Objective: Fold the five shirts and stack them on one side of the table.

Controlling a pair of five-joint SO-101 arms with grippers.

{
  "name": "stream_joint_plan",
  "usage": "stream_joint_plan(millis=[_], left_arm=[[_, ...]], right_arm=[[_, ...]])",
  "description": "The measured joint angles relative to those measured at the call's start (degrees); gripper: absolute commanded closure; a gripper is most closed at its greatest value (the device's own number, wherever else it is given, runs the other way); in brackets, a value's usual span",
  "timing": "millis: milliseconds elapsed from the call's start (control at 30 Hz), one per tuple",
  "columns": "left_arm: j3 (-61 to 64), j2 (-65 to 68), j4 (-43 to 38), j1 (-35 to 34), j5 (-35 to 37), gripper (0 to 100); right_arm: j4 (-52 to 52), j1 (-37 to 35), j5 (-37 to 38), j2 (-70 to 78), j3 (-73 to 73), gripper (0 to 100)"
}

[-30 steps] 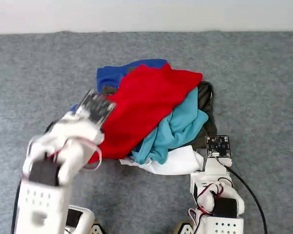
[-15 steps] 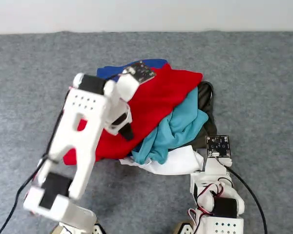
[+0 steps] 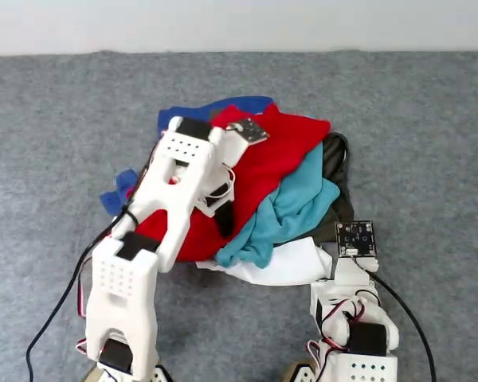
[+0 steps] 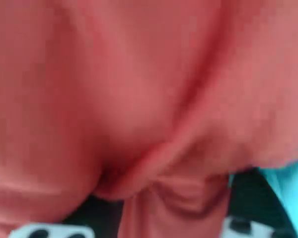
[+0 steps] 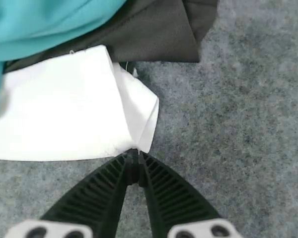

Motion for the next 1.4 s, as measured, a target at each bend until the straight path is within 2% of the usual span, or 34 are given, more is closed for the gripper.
stream_joint_plan(millis=[100,133,367,500,800,1000,1200,1400], left_arm=[[-0.2,2.1,-3.3,0.3,2.9,97],[-0.3,2.6,-4.0,0.4,3.2,99],[-0.5,1.1,-3.4,0.8,3.2,99],[-0.4,-5.1,-1.3,-2.2,3.3,99],[-0.4,-30.7,0.7,-16.2,5.5,99],[-0.4,-44.4,0.7,-28.5,4.8,99],[-0.3,-50.9,0.2,-44.4,0.8,99],[-0.3,-52.6,-6.0,-60.1,-3.4,99]], right_arm=[[0.0,0.0,0.0,0.0,0.0,98.7],[0.0,0.0,0.0,0.0,0.0,98.7],[0.0,0.0,0.0,0.0,0.0,98.7],[0.0,0.0,0.0,0.0,0.0,98.7],[0.0,0.0,0.0,0.0,0.0,98.7],[0.0,0.0,0.0,0.0,0.0,98.7],[0.0,0.0,0.0,0.0,0.0,98.7],[0.0,0.0,0.0,0.0,0.0,98.7]])
